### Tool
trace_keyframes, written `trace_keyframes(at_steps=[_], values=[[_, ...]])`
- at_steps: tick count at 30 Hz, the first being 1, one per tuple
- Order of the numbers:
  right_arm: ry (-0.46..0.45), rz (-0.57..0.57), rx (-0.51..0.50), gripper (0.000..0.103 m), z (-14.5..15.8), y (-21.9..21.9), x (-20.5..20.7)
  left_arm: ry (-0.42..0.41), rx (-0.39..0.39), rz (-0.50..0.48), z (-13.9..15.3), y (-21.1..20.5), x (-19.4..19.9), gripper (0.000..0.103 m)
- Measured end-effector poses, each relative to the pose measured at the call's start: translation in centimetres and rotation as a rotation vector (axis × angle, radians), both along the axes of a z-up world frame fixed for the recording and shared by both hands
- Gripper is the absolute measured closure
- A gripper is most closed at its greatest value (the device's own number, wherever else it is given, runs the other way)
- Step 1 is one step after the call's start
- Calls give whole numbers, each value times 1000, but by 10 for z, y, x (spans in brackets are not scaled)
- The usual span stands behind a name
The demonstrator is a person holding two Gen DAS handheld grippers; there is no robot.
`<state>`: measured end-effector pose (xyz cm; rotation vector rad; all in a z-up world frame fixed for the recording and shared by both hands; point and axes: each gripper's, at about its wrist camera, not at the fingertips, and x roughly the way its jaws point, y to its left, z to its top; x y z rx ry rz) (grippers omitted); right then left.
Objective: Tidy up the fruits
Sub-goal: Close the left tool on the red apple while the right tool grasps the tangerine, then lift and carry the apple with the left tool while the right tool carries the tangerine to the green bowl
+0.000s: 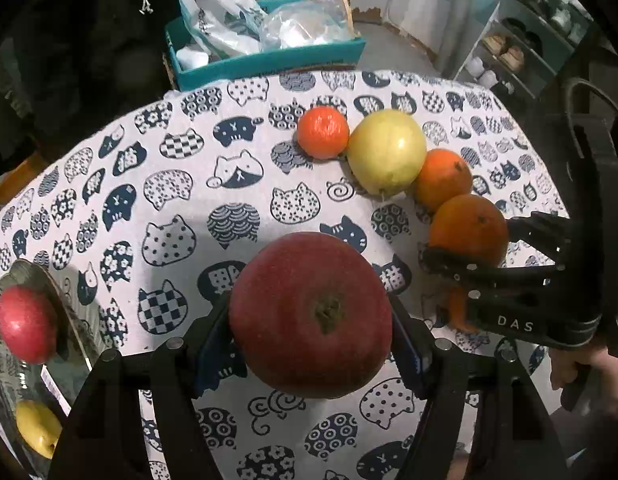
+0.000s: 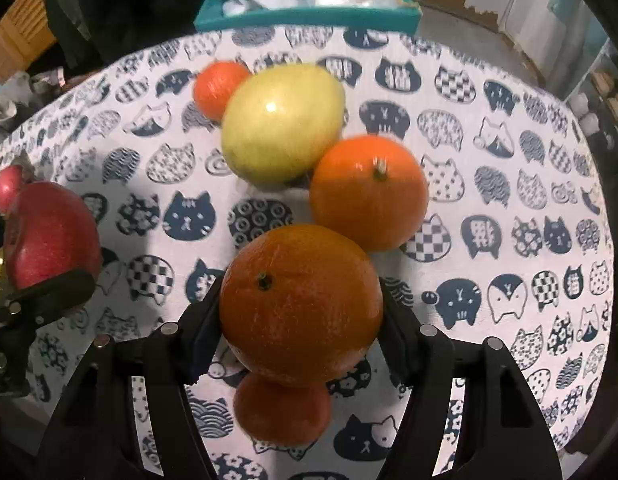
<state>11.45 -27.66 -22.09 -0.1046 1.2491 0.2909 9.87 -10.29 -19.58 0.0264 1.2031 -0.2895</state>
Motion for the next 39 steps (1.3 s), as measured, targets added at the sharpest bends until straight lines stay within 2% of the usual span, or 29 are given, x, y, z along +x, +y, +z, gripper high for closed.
trace_keyframes(at_steps=[11,23,32,39], values=[[-128,-2,47,35,59,6,-5,-118,-2,0,50,10,-13,30],[-251,-15,114,35,117,1,-12,-218,-37,29,102,26,-27,30],[-325,-8,153,35,152,5,-19,-289,-34,28,130,35,-37,30],[-356,12,180,35,171,14,-24,-310,-50,42,139,47,-43,30]])
